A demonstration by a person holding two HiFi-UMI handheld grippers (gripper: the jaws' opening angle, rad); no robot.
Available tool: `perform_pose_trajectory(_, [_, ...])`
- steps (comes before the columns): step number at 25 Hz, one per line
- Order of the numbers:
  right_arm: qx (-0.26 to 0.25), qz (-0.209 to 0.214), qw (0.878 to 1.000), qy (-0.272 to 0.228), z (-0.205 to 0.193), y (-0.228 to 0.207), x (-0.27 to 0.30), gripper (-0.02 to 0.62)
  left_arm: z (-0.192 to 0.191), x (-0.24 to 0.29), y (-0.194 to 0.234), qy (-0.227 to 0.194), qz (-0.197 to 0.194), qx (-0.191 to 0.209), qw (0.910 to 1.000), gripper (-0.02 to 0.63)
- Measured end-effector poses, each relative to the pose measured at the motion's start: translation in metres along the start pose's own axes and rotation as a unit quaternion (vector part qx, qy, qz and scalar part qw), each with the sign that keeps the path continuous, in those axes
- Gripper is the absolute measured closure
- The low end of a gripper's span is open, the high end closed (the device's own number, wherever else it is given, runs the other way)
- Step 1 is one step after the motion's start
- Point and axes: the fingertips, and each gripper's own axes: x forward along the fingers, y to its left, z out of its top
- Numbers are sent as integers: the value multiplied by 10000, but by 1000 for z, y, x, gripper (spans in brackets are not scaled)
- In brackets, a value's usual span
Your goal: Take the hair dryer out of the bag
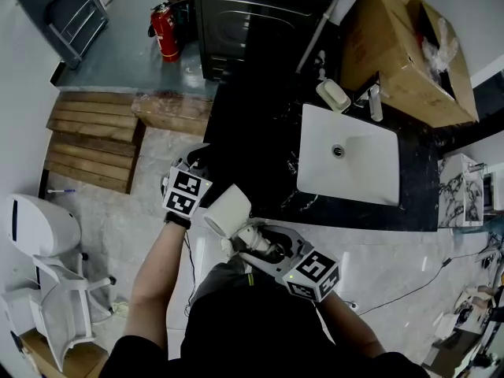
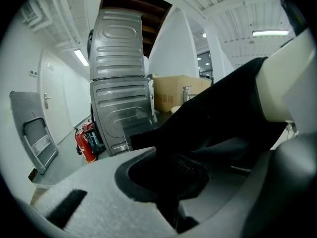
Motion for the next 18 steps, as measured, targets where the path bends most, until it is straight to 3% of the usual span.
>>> perform_pose_trajectory(11, [-386, 524, 9977, 176, -5, 20, 6, 339, 22, 10, 12, -163, -22, -276, 9995, 565])
perform_pose_trajectory(18, [-476, 620, 9969, -111, 12, 28, 0, 339, 13, 10, 7, 90, -118, 200, 9997, 565])
